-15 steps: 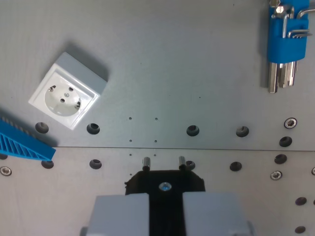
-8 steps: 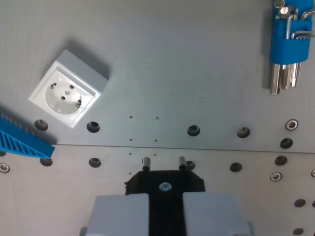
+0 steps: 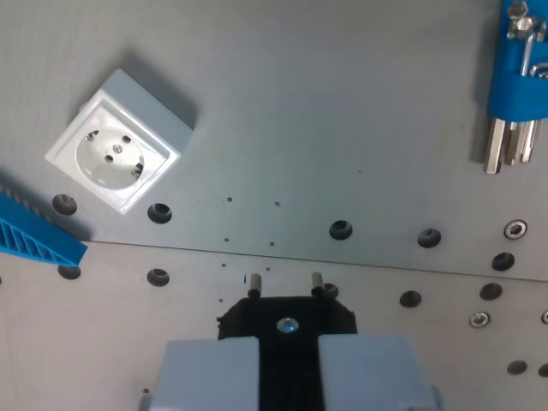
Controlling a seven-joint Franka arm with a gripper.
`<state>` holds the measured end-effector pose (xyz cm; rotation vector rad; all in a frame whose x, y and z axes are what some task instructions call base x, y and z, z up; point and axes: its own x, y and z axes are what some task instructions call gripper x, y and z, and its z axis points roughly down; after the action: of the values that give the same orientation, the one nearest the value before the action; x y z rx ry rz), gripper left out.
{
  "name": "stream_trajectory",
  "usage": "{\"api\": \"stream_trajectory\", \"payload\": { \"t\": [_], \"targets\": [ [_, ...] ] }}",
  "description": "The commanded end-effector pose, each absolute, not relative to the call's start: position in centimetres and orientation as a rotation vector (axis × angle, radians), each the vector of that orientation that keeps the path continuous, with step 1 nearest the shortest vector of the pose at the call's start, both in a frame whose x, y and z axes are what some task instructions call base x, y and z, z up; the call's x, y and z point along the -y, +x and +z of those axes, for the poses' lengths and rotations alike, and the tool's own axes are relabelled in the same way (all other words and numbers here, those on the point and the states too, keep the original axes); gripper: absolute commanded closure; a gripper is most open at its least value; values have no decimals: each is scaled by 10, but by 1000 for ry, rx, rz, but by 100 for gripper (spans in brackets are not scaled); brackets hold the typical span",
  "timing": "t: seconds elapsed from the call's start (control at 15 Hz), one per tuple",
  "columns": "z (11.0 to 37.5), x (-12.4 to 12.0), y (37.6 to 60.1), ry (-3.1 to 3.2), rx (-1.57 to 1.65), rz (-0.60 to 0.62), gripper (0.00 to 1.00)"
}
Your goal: Move above the white socket
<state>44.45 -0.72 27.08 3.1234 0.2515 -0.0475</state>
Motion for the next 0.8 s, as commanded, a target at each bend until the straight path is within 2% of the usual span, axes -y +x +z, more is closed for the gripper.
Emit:
{"api": "stream_trajectory", "payload": {
  "t": [0.07, 0.8],
  "targets": [
    [257, 1, 438, 3091, -507, 123, 100],
    [213, -25, 427, 3026, -855, 104, 100]
  ]
}}
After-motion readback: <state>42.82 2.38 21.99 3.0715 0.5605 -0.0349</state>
